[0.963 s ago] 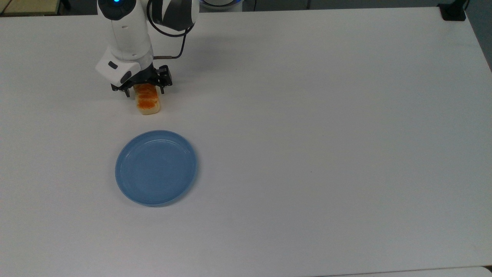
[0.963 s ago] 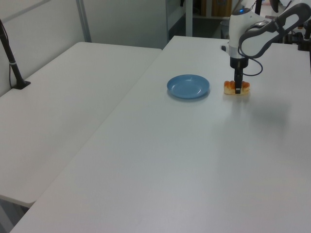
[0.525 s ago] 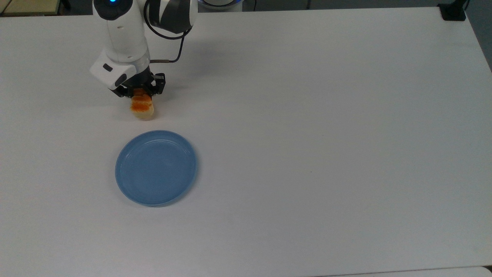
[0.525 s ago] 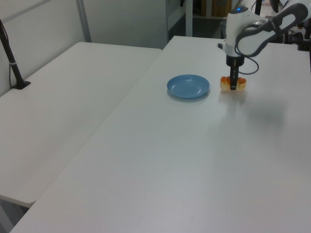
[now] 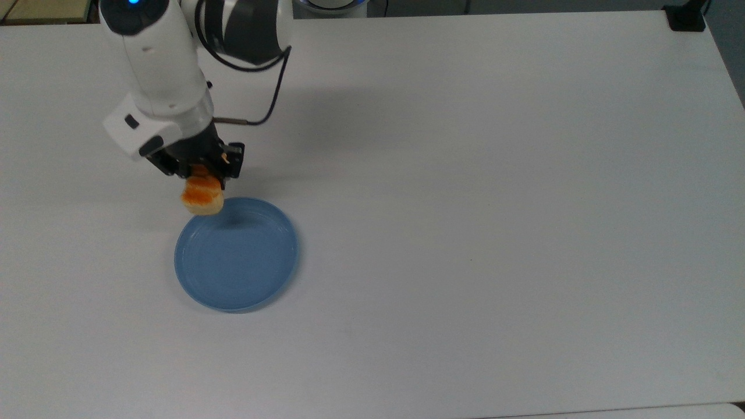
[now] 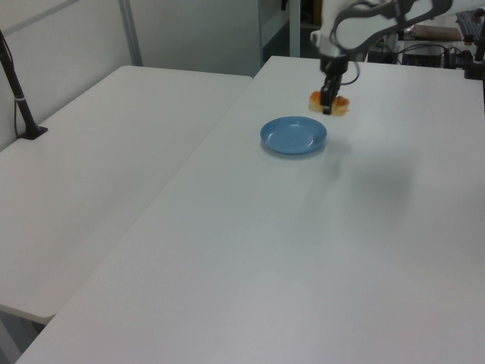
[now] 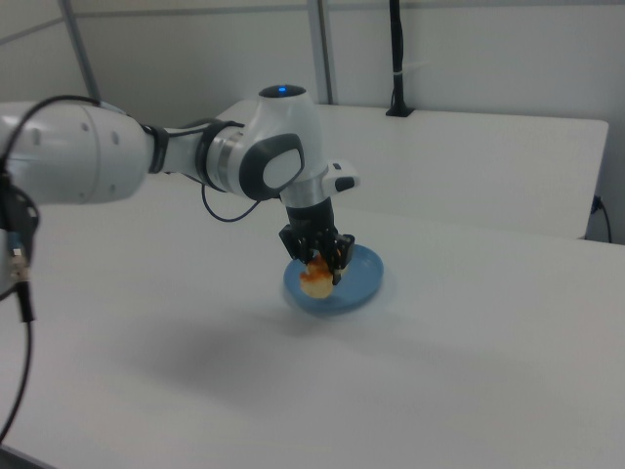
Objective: Put the bread on a plate
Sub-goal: 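Lift the bread roll and carry it over the light blue plate, then lower the bread roll onto the plate and open the gripper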
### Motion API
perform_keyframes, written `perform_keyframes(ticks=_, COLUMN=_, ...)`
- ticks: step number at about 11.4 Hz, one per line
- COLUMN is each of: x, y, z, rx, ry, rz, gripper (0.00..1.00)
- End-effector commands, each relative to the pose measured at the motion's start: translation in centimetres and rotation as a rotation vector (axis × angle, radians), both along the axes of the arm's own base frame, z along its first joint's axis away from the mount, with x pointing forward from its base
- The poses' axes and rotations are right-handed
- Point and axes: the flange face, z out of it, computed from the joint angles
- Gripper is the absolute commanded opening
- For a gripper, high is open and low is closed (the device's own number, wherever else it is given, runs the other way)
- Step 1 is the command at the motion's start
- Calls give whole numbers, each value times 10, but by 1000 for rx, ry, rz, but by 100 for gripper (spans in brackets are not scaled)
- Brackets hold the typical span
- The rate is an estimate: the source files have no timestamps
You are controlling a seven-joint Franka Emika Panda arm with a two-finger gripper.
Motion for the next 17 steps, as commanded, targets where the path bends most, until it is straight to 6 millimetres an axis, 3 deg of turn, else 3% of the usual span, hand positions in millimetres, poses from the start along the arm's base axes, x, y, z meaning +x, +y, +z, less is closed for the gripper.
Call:
perform_keyframes(ticks=1, x=52, y=36, z=-48, rx=-13, ry=4, rz=-34, gripper=47)
perform_keyframes(ticks=3, x=66, y=32, z=-35, rx=-17, ry=-44, rz=-64, gripper=47)
perform_keyframes(ticks=7, x=66, y=32, z=-34, rx=-15, ry=-41, rz=-66, gripper=52)
perform_keyframes(ticks=11, x=73, y=39, z=-52, rx=-20, ry=-74, rz=-61, gripper=54)
perform_keyframes(ticks=12, x=72, y=39, z=-54, rx=-21, ry=-69, rz=-59, gripper=69)
perform_keyframes(ticks=13, x=72, y=39, z=-54, rx=-23, ry=-67, rz=-56, gripper=100)
perform_keyframes(ticks=14, x=71, y=37, z=-49, rx=-26, ry=-69, rz=-53, gripper=100)
perform_keyframes(ticks=15, x=68, y=37, z=-28, rx=-27, ry=-86, rz=-56, gripper=100)
perform_keyframes(ticks=17, x=44, y=46, z=42, rx=-14, ry=-71, rz=-55, gripper=100)
